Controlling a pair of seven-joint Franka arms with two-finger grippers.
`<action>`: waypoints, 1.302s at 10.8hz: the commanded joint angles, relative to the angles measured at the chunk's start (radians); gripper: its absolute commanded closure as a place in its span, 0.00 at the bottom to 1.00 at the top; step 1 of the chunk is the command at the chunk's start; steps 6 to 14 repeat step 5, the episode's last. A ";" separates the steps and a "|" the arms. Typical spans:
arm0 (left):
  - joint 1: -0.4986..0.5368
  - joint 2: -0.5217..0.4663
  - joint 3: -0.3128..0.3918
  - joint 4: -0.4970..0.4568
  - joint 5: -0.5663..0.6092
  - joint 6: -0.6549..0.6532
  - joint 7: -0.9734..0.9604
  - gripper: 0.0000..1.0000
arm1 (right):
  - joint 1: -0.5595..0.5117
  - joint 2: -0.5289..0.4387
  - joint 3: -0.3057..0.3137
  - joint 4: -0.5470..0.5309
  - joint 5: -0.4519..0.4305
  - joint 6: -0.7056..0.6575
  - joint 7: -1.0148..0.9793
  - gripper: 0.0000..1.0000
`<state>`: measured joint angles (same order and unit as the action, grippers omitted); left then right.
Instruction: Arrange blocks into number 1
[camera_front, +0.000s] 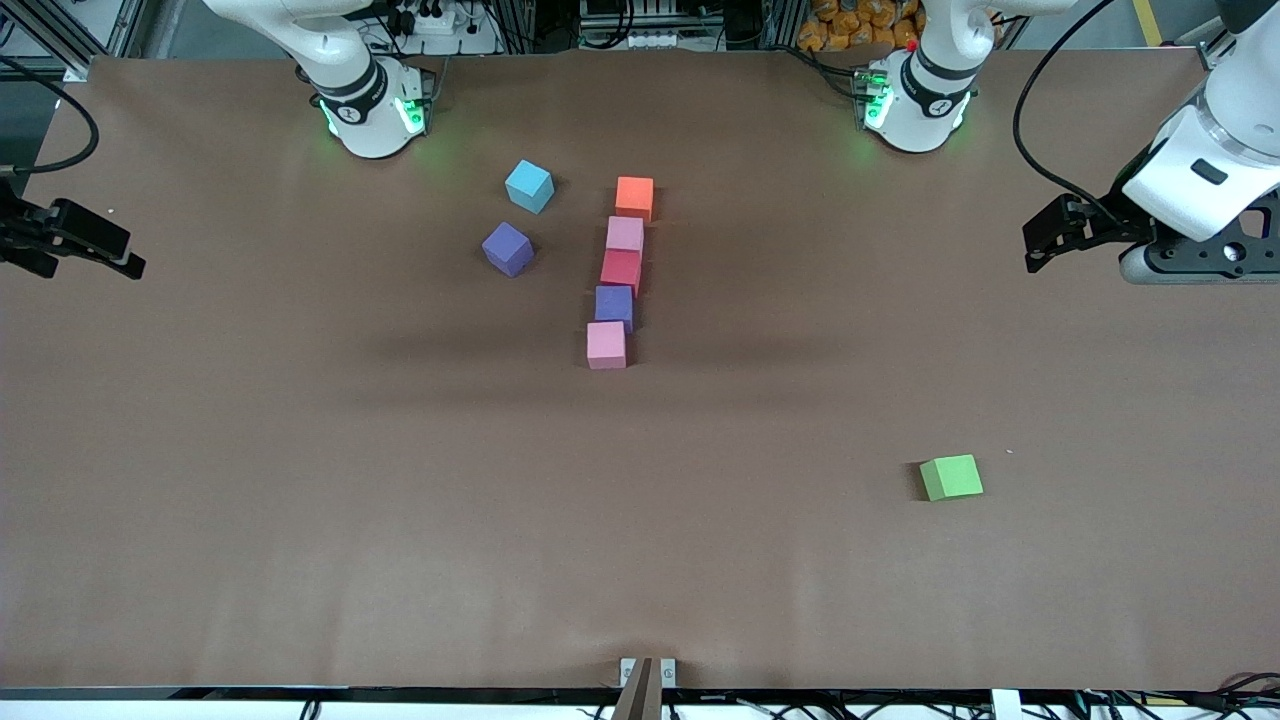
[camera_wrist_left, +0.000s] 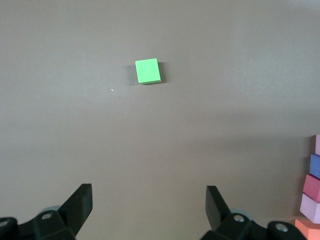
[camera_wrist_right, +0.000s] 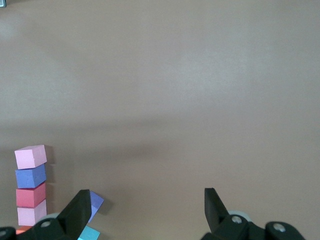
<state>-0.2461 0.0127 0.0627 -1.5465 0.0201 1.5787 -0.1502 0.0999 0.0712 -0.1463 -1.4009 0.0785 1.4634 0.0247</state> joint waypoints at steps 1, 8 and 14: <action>-0.007 -0.013 0.005 0.006 0.024 -0.014 0.021 0.00 | -0.008 -0.025 0.013 -0.024 -0.020 -0.005 -0.009 0.00; -0.007 -0.023 0.005 0.006 0.014 -0.014 0.067 0.00 | -0.005 -0.025 0.013 -0.026 -0.020 -0.005 -0.009 0.00; -0.007 -0.023 0.005 0.006 0.014 -0.014 0.067 0.00 | -0.005 -0.025 0.013 -0.026 -0.020 -0.005 -0.009 0.00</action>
